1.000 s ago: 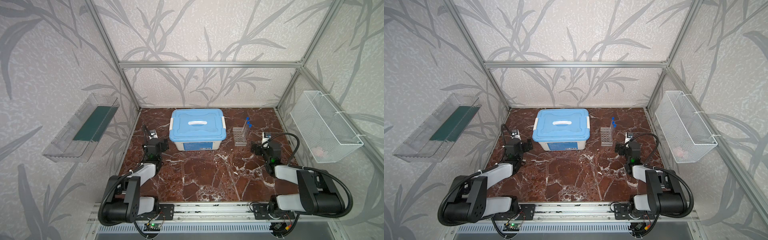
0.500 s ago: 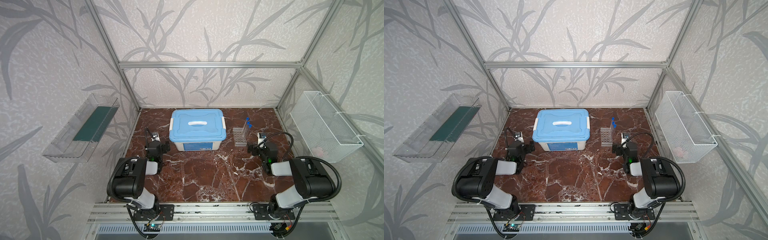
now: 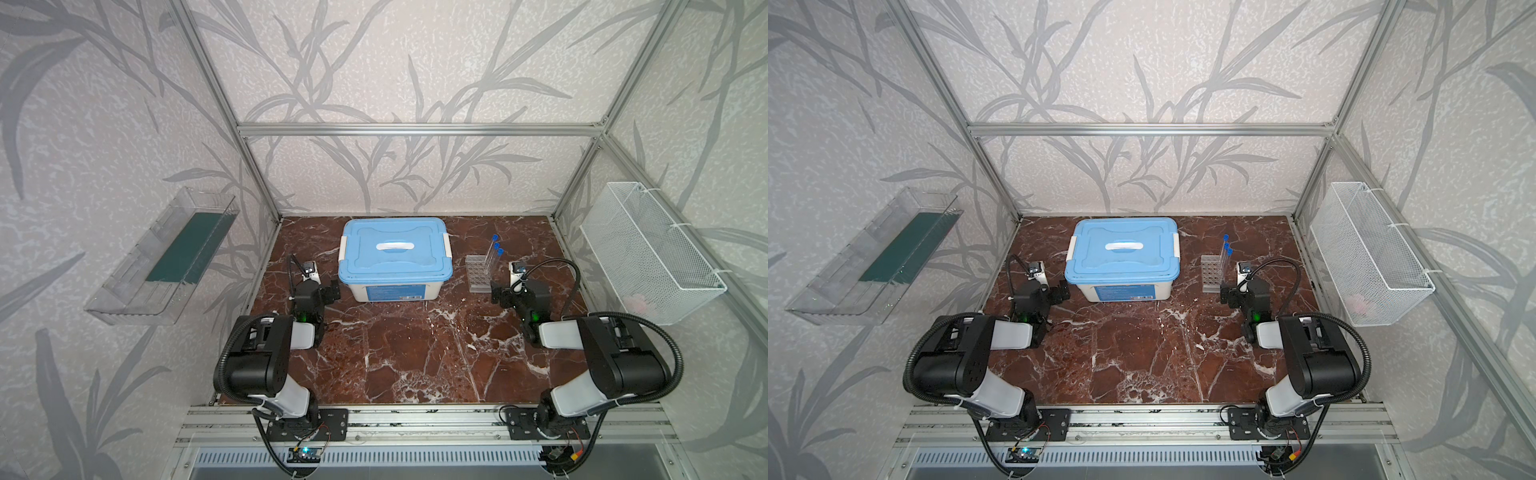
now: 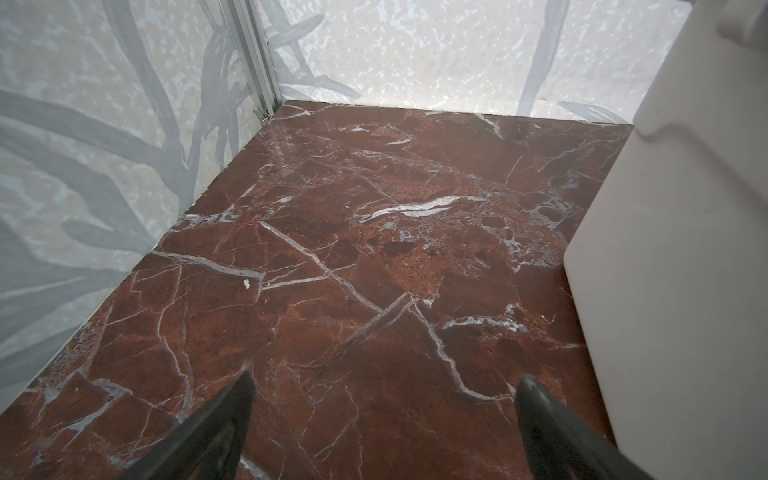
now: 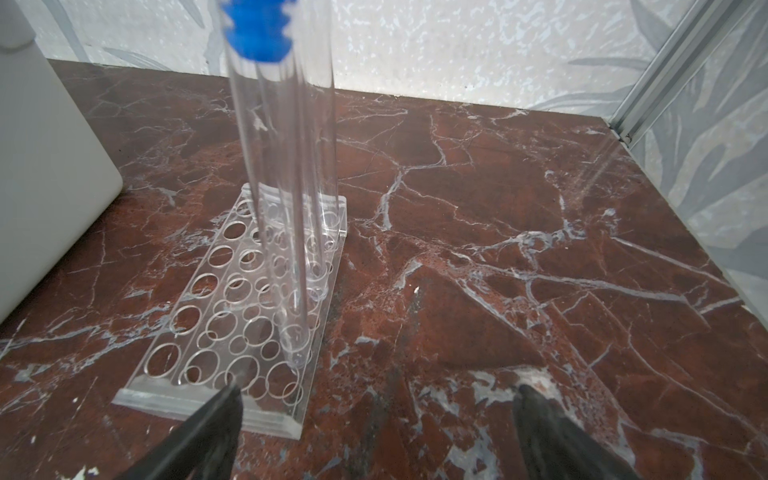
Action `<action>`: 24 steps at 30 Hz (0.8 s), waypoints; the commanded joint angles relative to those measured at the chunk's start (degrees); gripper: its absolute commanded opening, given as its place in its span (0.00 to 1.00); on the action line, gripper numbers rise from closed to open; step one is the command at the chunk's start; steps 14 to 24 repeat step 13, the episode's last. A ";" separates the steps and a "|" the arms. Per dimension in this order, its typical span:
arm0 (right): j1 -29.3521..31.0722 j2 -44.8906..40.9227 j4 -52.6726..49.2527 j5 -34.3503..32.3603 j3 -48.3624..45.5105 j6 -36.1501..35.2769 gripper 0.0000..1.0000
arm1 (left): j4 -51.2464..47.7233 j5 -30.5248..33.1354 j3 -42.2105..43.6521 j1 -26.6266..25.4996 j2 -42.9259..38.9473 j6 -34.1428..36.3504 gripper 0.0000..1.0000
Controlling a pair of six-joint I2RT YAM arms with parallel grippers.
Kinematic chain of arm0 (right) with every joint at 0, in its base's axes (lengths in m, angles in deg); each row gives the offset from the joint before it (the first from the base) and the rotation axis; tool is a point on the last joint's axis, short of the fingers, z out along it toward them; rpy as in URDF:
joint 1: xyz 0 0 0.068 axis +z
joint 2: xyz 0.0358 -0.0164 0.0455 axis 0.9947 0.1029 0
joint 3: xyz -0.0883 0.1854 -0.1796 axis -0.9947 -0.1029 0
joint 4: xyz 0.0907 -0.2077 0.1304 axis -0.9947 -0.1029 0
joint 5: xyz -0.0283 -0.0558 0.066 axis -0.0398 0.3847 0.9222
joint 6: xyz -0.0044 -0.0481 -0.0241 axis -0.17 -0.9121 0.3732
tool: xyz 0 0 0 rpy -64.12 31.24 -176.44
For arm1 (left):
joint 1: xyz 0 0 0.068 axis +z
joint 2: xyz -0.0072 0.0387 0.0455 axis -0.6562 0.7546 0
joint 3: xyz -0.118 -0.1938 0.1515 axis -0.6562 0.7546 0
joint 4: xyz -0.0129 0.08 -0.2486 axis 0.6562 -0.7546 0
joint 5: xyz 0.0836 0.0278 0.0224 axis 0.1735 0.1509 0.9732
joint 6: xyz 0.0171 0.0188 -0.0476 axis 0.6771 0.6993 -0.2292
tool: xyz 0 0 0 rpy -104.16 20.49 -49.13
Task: Organize the chemistry lab equipment
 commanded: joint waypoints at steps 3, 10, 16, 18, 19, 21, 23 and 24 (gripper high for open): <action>0.02 -0.98 -0.52 1.77 1.63 -1.16 0.99 | 1.78 -0.46 -0.32 0.30 -0.22 0.79 0.99; -0.09 -0.92 -1.22 1.61 2.03 -0.74 0.99 | 1.79 -0.46 -0.28 0.34 -0.17 0.79 0.99; -0.05 -1.05 -1.15 2.40 1.90 -1.55 0.99 | 1.82 -0.46 -0.28 0.34 -0.17 0.79 0.99; -0.05 -1.05 -1.15 2.40 1.90 -1.55 0.99 | 1.82 -0.46 -0.28 0.34 -0.17 0.79 0.99; -0.05 -1.05 -1.15 2.40 1.90 -1.55 0.99 | 1.82 -0.46 -0.28 0.34 -0.17 0.79 0.99; -0.05 -1.05 -1.15 2.40 1.90 -1.55 0.99 | 1.82 -0.46 -0.28 0.34 -0.17 0.79 0.99; -0.05 -1.05 -1.15 2.40 1.90 -1.55 0.99 | 1.82 -0.46 -0.28 0.34 -0.17 0.79 0.99; -0.05 -1.05 -1.15 2.40 1.90 -1.55 0.99 | 1.82 -0.46 -0.28 0.34 -0.17 0.79 0.99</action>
